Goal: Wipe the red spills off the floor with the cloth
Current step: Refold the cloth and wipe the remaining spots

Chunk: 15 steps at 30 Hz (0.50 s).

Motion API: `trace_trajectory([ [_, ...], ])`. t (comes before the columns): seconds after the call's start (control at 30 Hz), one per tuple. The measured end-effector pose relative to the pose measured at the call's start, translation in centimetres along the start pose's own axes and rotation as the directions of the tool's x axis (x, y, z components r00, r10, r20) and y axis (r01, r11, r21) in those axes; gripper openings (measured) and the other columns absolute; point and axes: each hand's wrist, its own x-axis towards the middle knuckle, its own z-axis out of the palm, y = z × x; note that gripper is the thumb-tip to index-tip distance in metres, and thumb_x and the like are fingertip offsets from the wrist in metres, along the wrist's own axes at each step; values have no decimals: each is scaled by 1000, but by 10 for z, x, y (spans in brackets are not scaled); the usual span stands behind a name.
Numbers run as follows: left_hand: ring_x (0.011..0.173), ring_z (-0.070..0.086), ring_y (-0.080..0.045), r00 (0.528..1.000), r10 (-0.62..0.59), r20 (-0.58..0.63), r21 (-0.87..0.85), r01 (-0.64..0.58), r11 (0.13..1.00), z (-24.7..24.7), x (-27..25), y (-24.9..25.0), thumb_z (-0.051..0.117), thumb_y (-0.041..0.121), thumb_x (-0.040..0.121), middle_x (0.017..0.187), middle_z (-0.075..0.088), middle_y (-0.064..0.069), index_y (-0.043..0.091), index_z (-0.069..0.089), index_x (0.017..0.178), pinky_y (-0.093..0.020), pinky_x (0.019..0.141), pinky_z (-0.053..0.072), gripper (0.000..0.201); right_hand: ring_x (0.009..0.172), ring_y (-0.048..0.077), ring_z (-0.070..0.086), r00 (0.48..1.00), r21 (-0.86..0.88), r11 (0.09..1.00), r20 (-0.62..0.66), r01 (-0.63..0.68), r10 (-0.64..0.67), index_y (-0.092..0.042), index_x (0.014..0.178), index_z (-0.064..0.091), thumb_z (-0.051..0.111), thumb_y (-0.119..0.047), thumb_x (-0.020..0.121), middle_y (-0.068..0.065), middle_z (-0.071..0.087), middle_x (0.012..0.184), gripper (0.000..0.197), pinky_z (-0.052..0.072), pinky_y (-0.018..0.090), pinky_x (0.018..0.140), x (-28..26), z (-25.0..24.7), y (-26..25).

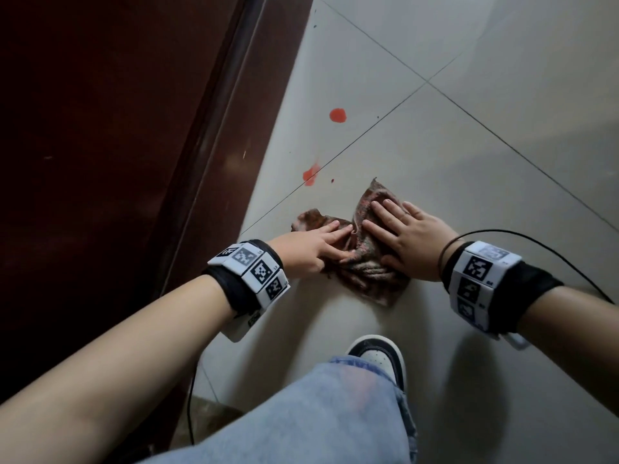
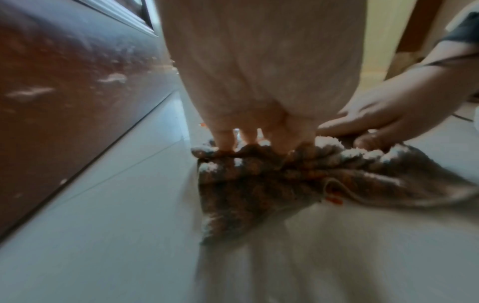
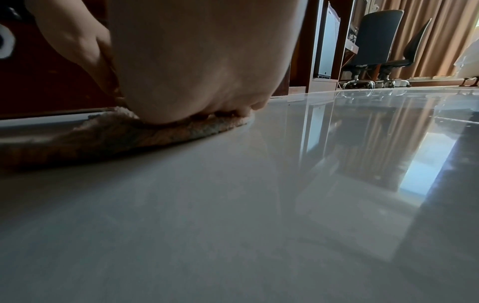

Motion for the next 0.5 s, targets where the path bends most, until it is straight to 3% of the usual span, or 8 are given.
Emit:
trace_trajectory([
  [0.2,149,0,-18,970,-220,-108,-107,209,972,4,-10,-14,37,-8,80,160,0,3,33,43,139,-40,121,11,73,107,37,65,1000,68,997,1,21,-21,-12,118,67,85,-48,50,21,64,122,79,51,49,87,20,-7,-12],
  [0.27,149,3,-18,958,-252,-137,-152,231,961,5,-11,-17,38,-8,81,160,3,3,31,45,138,-37,121,12,70,113,37,62,998,54,998,-53,19,-16,-13,124,63,82,-48,57,22,59,128,78,48,49,93,25,-13,-15],
  [0.3,149,6,-17,951,-261,-165,-176,233,957,5,-12,-19,39,-7,82,160,6,2,30,48,137,-35,120,13,67,123,38,54,998,62,998,-65,20,-16,-14,132,55,77,-48,67,22,51,137,77,42,48,101,28,-16,-15],
  [0.37,146,19,-17,933,-246,-264,-163,208,964,7,-12,-22,45,-1,86,158,19,1,26,55,132,-33,117,22,54,144,33,24,996,40,999,-86,-7,10,-19,149,26,54,-44,90,17,20,156,71,18,43,117,33,-19,-16],
  [0.4,143,29,-17,919,-228,-320,-145,191,971,7,-11,-24,49,4,87,155,29,-1,24,61,126,-32,114,29,46,147,31,14,998,30,1000,-68,-1,3,-20,151,18,44,-40,96,14,11,159,65,9,41,119,35,-22,-14],
  [0.5,117,61,-24,851,-253,-460,-234,159,959,3,-9,-29,58,13,81,125,65,-11,13,75,103,-34,95,47,27,144,29,21,996,75,997,-89,29,-23,-15,146,31,34,-19,100,13,23,156,47,8,39,119,42,-30,-13],
])
